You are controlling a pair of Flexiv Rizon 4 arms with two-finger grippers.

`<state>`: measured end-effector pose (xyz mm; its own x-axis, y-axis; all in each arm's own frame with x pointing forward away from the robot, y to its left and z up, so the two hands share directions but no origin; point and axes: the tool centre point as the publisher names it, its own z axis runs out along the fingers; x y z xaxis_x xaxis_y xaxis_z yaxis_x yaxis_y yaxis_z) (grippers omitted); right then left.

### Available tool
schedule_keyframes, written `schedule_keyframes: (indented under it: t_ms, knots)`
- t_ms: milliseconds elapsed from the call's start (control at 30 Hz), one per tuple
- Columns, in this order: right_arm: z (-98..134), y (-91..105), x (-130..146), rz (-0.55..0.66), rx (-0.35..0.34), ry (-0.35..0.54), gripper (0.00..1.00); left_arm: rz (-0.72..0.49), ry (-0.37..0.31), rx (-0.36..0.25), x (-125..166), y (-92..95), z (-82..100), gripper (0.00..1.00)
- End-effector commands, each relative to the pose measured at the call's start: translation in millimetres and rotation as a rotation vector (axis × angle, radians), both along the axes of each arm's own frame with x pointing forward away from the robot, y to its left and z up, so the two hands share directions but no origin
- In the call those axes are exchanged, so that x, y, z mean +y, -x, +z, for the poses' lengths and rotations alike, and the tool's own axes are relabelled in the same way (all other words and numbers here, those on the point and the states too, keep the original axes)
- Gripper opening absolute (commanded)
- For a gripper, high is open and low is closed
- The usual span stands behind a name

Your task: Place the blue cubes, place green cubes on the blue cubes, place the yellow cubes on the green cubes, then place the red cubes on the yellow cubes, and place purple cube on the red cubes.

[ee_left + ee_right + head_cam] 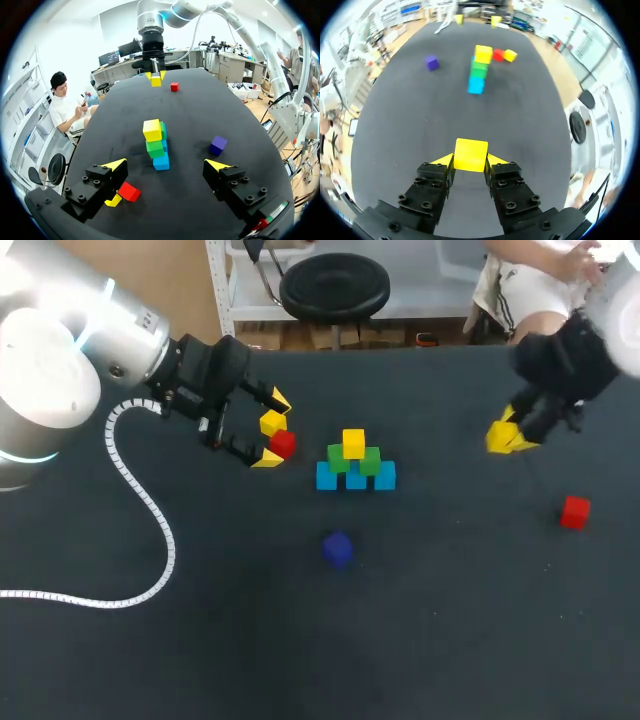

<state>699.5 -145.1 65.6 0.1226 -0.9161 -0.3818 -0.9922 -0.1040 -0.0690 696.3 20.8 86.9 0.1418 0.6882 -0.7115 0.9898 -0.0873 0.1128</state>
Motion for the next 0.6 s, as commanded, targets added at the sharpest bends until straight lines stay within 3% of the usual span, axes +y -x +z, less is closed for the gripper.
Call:
schedule_keyframes:
  t_ms: [33, 300, 600]
  knots:
    - [5, 7.3, 37, 0.154, 0.055, 0.197, 0.00, -0.002, -0.007, 0.005, -1, -2.0, 0.5, 1.00]
    - [11, 17.3, 65, 0.256, 0.089, 0.391, 0.00, -0.002, -0.007, 0.005, -1, -2.0, 0.5, 1.00]
    - [12, 13.2, 82, 0.136, 0.075, 0.352, 0.00, -0.002, -0.007, 0.005, -1, -2.0, 0.5, 1.00]
